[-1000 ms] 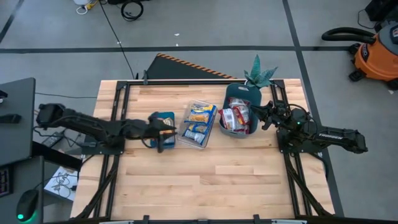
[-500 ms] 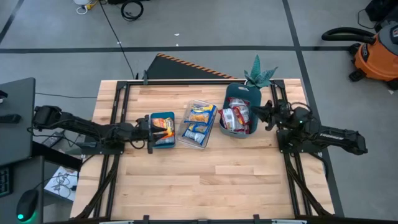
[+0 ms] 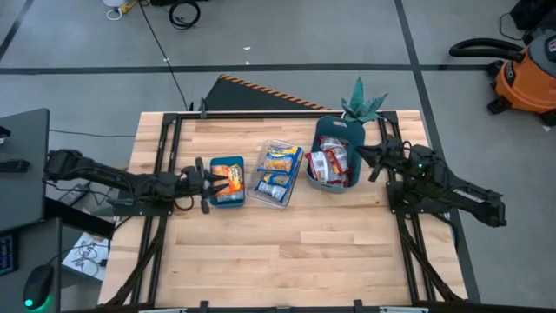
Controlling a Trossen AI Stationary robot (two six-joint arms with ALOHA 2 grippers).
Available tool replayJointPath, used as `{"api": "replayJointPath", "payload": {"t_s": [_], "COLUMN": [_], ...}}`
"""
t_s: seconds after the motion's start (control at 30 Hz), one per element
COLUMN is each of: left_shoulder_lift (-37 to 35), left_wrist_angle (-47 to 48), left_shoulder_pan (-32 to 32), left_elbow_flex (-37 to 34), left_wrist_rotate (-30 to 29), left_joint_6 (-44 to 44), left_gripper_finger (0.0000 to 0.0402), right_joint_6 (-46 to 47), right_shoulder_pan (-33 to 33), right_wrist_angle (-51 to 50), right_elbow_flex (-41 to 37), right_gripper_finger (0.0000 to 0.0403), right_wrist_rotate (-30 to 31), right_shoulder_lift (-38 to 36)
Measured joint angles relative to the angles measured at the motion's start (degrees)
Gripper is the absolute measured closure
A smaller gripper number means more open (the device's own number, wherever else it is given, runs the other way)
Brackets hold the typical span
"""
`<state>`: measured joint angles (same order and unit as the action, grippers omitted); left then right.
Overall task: Sort Maruchan noodles
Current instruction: Return to Home Position
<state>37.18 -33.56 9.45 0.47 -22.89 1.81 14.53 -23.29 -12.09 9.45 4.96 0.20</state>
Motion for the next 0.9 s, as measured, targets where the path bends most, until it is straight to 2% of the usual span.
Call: {"api": "replayJointPath", "payload": {"t_s": [0.23,0.37,0.53,0.63,0.77,0.9], "left_shoulder_lift": [-12.5,-19.5,-27.2,-30.9,-35.3,-37.1], "left_wrist_angle": [8.8,13.6,20.3,22.4,25.0,25.1], "left_shoulder_pan": [1.8,3.1,5.0,7.0,9.8,11.8], "left_elbow_flex": [0.0,0.0,0.0,0.0,0.0,0.0], "left_wrist_rotate": [-3.6,-3.9,-3.9,-1.7,0.8,1.7], "left_joint_6": [-5.7,-7.3,-7.1,-7.1,-8.1,-9.7], "left_gripper_finger": [0.0291,0.0307,0.0334,0.0351,0.0369,0.0381], "right_joint_6": [0.3,0.8,2.3,2.3,1.8,1.8], "right_shoulder_pan": [-0.4,-0.4,-0.4,-0.4,-0.4,-0.4], "right_wrist_angle": [3.1,3.8,11.8,17.5,14.7,15.0], "right_elbow_flex": [-0.4,-0.6,-4.8,-9.0,-9.1,-9.1], "right_gripper_finger": [0.0353,0.0353,0.0353,0.0353,0.0353,0.0353], "right_wrist_rotate": [-0.1,0.0,-0.3,-0.3,4.2,4.1], "right_shoulder_lift": [-0.1,-0.1,-0.1,-0.1,0.4,0.7]}}
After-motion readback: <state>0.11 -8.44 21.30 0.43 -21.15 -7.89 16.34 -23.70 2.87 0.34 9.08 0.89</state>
